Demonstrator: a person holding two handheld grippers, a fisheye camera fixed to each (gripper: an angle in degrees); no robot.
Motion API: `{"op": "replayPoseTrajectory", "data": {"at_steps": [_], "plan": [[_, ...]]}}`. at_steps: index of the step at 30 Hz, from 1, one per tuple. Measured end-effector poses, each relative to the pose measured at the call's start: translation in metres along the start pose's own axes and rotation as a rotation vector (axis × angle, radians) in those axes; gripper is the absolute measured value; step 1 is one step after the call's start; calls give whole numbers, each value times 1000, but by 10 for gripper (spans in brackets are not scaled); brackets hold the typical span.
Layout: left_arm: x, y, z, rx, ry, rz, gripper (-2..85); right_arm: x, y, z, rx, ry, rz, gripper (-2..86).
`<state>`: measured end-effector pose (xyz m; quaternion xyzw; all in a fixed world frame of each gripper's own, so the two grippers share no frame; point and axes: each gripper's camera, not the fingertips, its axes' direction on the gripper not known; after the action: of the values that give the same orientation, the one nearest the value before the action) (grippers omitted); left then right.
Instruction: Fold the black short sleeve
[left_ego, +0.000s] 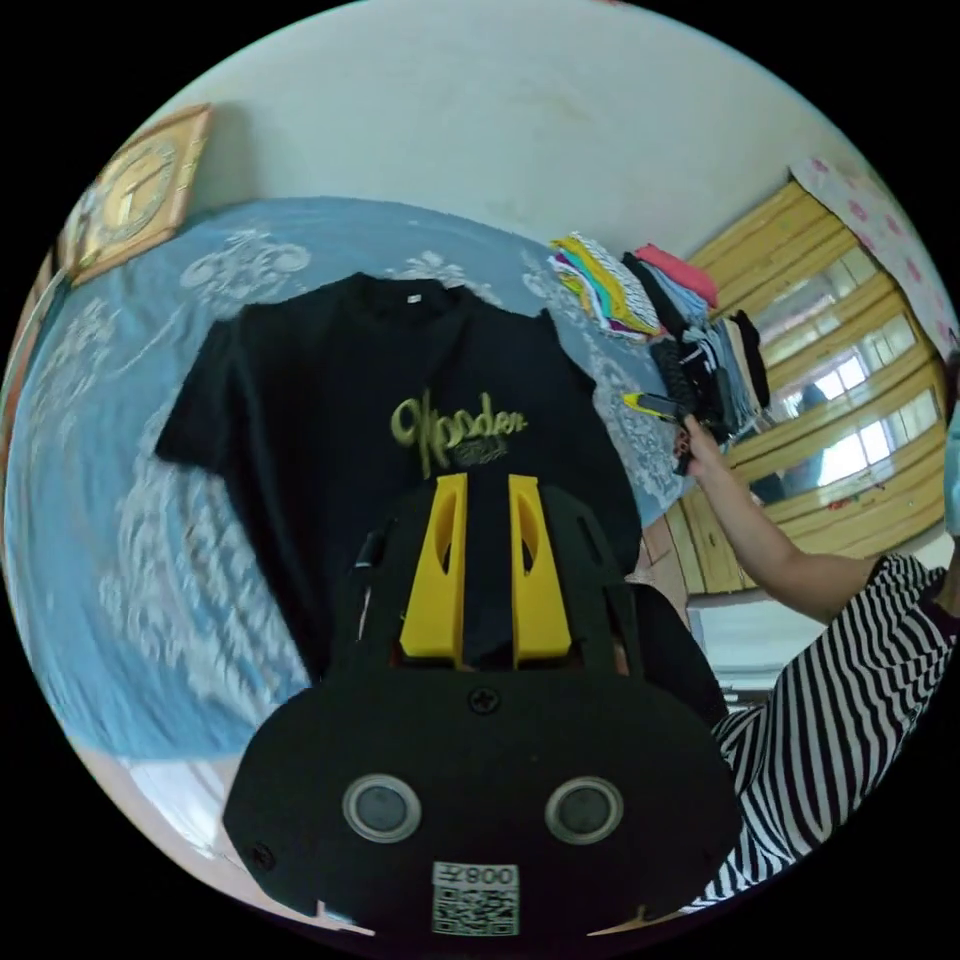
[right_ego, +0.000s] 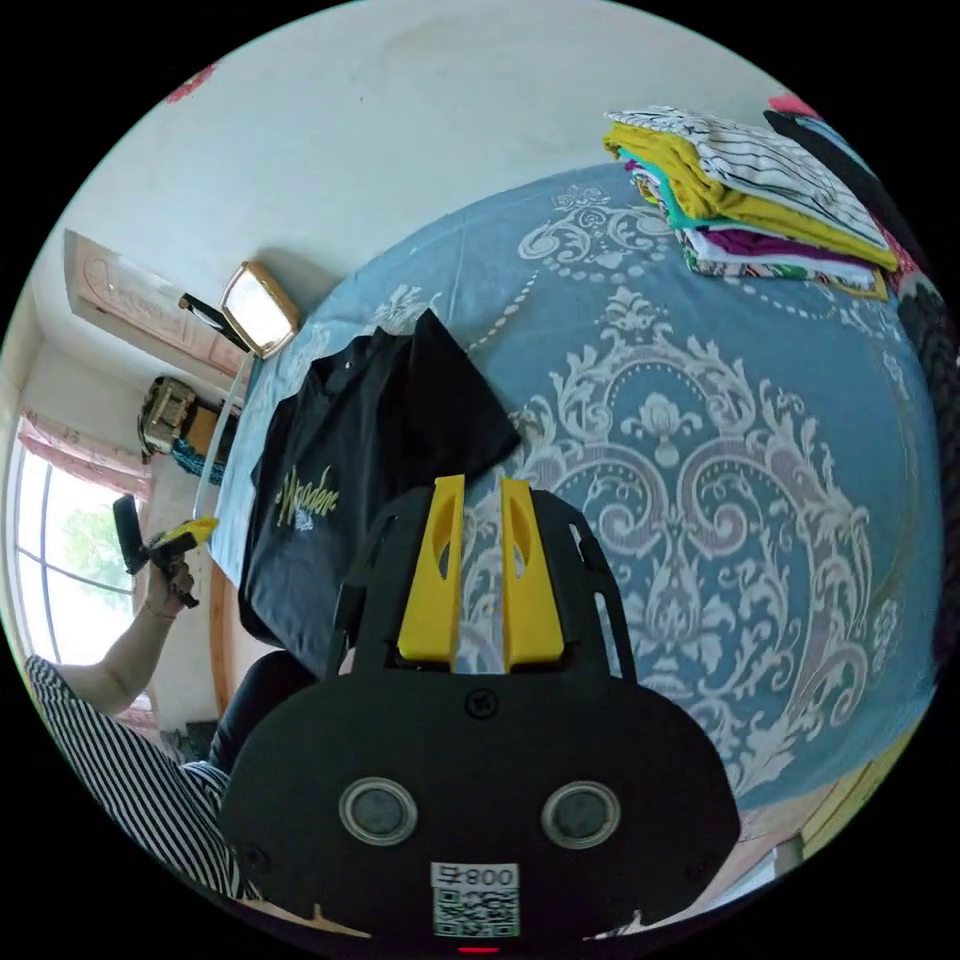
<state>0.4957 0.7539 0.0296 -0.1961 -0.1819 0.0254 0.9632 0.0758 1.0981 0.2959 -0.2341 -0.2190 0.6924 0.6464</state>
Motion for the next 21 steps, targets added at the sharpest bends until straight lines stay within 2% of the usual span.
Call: {"op": "replayPoseTrajectory", "data": {"at_steps": [4, 10, 18, 21], "plan": [[20, -138, 117, -32, 58, 197, 73, -16, -24, -1, -25, 74, -41, 70], [27, -314, 272, -71, 92, 271, 77, -43, -36, -8, -65, 215, -87, 65], [9, -449, 432, -208, 25, 314, 34, -77, -28, -43, -25, 234, -121, 33], [6, -486, 464, -175, 35, 371, 18, -87, -22, -64, -10, 217, -110, 18]]}}
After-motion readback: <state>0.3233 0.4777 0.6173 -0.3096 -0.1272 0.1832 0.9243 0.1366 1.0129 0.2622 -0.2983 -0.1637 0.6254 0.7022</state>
